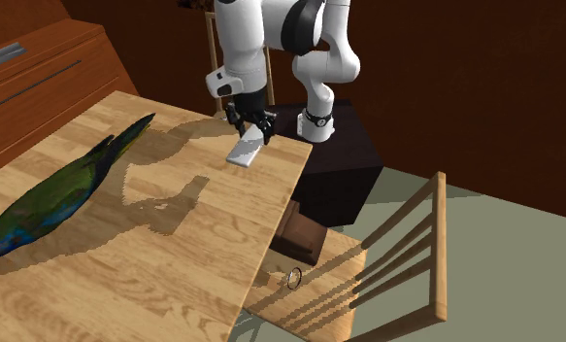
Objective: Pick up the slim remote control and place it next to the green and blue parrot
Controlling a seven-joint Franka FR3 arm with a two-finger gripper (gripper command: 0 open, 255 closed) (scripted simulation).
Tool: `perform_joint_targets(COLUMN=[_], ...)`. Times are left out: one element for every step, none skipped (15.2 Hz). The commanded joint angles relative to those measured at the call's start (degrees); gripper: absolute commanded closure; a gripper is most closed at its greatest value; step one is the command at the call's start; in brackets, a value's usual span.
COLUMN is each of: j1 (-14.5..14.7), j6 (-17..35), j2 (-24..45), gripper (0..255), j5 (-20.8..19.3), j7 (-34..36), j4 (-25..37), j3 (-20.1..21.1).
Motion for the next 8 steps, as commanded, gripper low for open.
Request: perform_joint_targets(j1=[-0.6,-1.1,-1.7,-2.2,-2.7,-3.2,-3.7,-4.1], j6=[-0.5,-0.6,-0.6,-0.7,-0.8,-0.8,-0.8,-0.9], j2=[-0.2,-0.2,-0.1,0.0,0.2,0.4,0.8,1.2], gripper=[255,255,255,255,255,255,255,255], j5=[-0.3,-0.6,-0.9,-1.2,-1.4,-1.6,-1.7,-1.8], j7=[-1.3,-2.7,-4.1,-5.6,-7.0,-8.5,-10.0,-11.5], j4=[0.5,0.6,0.8,1.1,1.5,1.9,2.3,2.9], j3=[-0.9,-1.9,-2.8,-3.8,-4.8,-5.9,-6.9,-8.0])
